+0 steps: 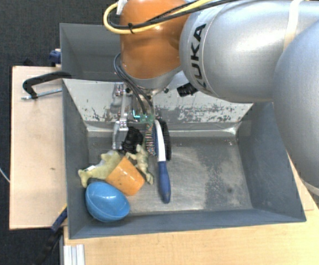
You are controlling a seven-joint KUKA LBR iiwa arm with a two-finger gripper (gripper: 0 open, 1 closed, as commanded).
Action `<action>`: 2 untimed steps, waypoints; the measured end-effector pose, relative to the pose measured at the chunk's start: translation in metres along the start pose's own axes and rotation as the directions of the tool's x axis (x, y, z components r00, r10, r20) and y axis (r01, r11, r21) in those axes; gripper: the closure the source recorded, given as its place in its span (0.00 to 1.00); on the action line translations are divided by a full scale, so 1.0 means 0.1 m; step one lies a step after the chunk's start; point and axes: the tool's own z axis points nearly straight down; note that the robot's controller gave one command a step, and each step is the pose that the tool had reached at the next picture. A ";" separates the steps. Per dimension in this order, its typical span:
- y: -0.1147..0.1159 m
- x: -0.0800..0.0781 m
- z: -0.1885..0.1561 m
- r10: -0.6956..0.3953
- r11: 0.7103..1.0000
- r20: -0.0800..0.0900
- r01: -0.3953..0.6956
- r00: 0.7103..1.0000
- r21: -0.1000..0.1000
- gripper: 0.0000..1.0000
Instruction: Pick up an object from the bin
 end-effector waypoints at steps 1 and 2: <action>-0.15 0.15 1.12 0.074 0.997 0.018 -0.074 0.997 -0.006 0.00; -1.00 0.37 1.19 0.008 1.000 0.010 -0.008 1.000 0.001 0.00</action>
Offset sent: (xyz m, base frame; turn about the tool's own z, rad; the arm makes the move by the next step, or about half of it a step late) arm -0.0233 -0.0211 -0.1451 0.0870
